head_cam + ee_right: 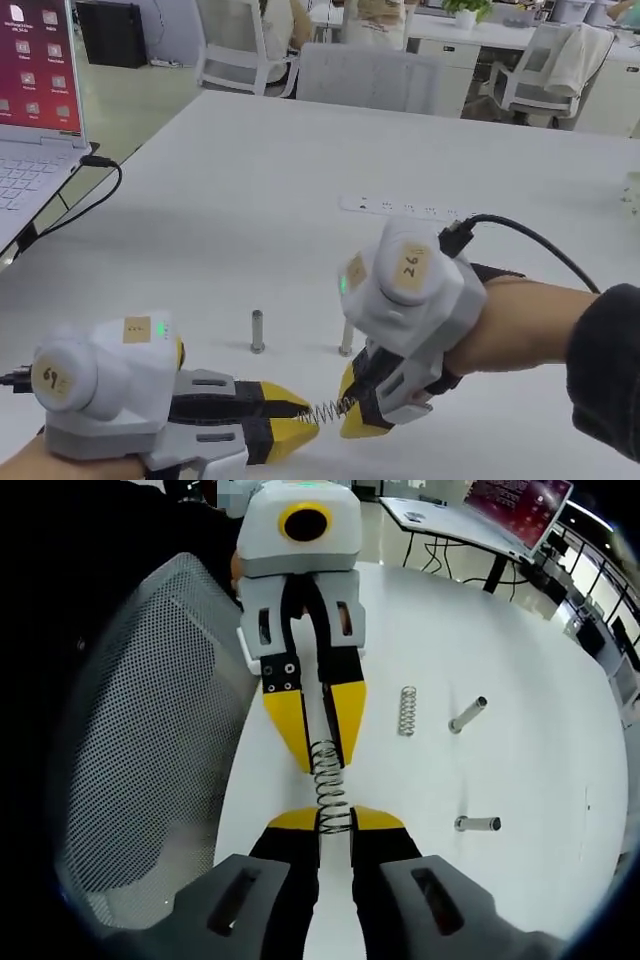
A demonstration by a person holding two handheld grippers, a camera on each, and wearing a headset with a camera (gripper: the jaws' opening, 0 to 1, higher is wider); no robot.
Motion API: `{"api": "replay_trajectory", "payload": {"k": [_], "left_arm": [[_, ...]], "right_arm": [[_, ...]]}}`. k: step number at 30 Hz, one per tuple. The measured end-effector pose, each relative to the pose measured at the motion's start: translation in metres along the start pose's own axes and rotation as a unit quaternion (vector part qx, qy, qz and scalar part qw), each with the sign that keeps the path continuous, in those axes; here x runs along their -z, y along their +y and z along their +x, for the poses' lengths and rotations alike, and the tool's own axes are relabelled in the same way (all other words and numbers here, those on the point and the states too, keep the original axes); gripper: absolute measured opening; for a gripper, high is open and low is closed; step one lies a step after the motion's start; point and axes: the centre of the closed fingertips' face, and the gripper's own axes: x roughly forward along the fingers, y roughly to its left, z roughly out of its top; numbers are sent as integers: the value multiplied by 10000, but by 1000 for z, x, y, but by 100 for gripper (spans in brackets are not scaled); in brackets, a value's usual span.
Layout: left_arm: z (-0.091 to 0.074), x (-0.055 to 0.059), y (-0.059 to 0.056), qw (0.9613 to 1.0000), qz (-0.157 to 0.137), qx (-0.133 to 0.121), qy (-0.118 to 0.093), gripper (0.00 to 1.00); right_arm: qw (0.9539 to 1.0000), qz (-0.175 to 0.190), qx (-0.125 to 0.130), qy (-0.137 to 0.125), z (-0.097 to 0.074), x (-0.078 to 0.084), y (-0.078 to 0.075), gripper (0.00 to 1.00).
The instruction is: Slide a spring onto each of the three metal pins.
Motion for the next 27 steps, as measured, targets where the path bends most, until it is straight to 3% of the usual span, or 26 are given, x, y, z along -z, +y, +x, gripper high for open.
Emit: {"api": "replay_trajectory", "payload": {"k": [17, 27], "left_arm": [[3, 5, -1, 9999, 82, 15, 130, 2], [6, 7, -3, 9998, 102, 50, 154, 2]], "right_arm": [[9996, 13, -61, -269, -10, -23, 5, 8], [9995, -51, -98, -290, -10, -31, 8, 8]]}}
